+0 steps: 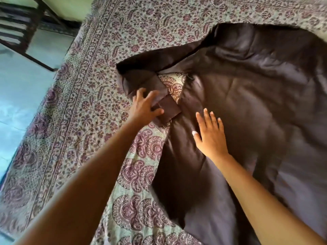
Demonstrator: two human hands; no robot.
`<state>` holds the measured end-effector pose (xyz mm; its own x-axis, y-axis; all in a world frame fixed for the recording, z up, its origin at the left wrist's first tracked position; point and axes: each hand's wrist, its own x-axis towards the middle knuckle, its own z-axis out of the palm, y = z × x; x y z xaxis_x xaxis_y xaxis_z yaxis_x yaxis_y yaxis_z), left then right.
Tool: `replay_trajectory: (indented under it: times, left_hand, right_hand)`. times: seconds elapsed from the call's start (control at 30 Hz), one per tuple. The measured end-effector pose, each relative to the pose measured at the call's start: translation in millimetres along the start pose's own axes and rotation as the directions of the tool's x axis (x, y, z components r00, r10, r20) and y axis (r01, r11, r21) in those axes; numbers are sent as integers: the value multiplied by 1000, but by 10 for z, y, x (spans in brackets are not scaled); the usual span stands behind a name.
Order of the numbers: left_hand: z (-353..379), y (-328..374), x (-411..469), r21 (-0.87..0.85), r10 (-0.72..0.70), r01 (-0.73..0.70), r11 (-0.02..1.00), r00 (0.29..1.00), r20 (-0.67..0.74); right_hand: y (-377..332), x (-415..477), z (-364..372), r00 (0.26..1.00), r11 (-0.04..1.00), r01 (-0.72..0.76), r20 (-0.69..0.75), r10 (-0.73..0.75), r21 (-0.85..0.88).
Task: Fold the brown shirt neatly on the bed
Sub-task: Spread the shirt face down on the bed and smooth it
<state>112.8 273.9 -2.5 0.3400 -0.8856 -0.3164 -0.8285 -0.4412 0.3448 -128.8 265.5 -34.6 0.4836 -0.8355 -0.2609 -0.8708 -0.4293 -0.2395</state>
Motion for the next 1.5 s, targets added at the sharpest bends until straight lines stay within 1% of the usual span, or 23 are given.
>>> replay_trajectory:
  times: [0.03, 0.1, 0.2, 0.23, 0.3, 0.33, 0.37, 0.43, 0.47, 0.53, 0.6, 0.67, 0.73, 0.8, 0.93, 1.03, 1.13, 1.2, 1.27, 1.33, 1.37, 1.4, 1.5]
  left_hand:
    - [97, 39, -58, 83, 53, -62, 995, 994, 97]
    - [201, 71, -82, 249, 125, -162, 955, 979, 160]
    - [81, 44, 58, 161, 197, -215, 963, 973, 121]
    - [8, 6, 109, 169, 209, -224, 960, 973, 101]
    - [-152, -145, 191, 198, 189, -175, 965, 981, -54]
    - [-221, -254, 214, 214, 139, -105, 971, 979, -152]
    - [-261, -380, 220, 264, 84, -30, 964, 977, -197]
    - [-285, -540, 149, 412, 12, 55, 910, 987, -158]
    - [-261, -563, 75, 431, -7, 66, 900, 991, -136]
    - [-155, -510, -128, 348, -14, 70, 935, 987, -161]
    - [10, -341, -461, 109, -36, 52, 993, 989, -144]
    - [204, -128, -849, -143, -38, 33, 989, 999, -31]
    - [418, 60, -1259, -281, -49, 81, 956, 992, 120]
    - [616, 176, -1635, -338, -61, 122, 933, 981, 184]
    - [775, 157, -2120, -414, -122, 176, 893, 981, 154]
    - [758, -4, -2319, -485, -121, 206, 850, 972, 200]
    - [676, -146, -2475, -544, -156, 252, 801, 964, 217]
    - [621, -179, -2532, -544, -238, 278, 791, 960, 145]
    - [615, -227, -2553, -537, -372, 341, 772, 927, 53]
    - [638, -268, -2543, -537, -505, 427, 727, 863, 2]
    - [643, -264, -2558, -536, -529, 460, 708, 848, 29]
    - [640, -228, -2584, -567, -528, 483, 668, 844, 96]
    - [677, -144, -2684, -657, -437, 554, 512, 826, 357]
  right_hand:
    - [-67, -37, 41, 999, 999, 50, 13, -50, -5]
    - [-170, -100, 115, 994, 997, 82, 67, -81, -13]
    - [-204, -136, 182, 992, 999, 35, 123, -36, 12]
    - [-209, -139, 177, 992, 999, 30, 126, -32, 12]
    - [-201, -133, 154, 989, 999, 35, 145, -37, 15]
    - [-194, -128, 130, 986, 999, 36, 161, -38, 18]
    - [-187, -128, 106, 984, 999, 37, 173, -40, 21]
    - [-188, -145, 59, 982, 998, 43, 183, -49, 36]
    - [-185, -168, 36, 980, 998, 40, 193, -49, 49]
    - [-155, -248, 10, 977, 996, 22, 209, -39, 81]
    - [-73, -426, 13, 979, 994, 1, 203, -22, 106]
    - [60, -690, 42, 983, 993, -19, 182, -2, 113]
    - [229, -1022, 69, 985, 993, -36, 174, 17, 108]
    - [405, -1370, 105, 984, 995, -53, 173, 37, 87]
    - [681, -2000, 158, 973, 983, -153, 187, 132, 100]
    - [895, -2442, 201, 943, 962, -264, 228, 242, 69]
    - [1070, -2910, 211, 914, 926, -377, 176, 366, 29]
    - [1153, -3173, 217, 857, 856, -513, 95, 507, 61]
    - [1227, -3403, 252, 744, 727, -657, 17, 668, 201]
    - [1269, -3536, 264, 614, 566, -736, 15, 789, 371]
    - [1287, -3582, 280, 561, 502, -759, 27, 827, 414]
    - [1297, -3613, 290, 512, 447, -782, 39, 858, 434]
    - [1312, -3645, 291, 337, 259, -842, 87, 937, 473]
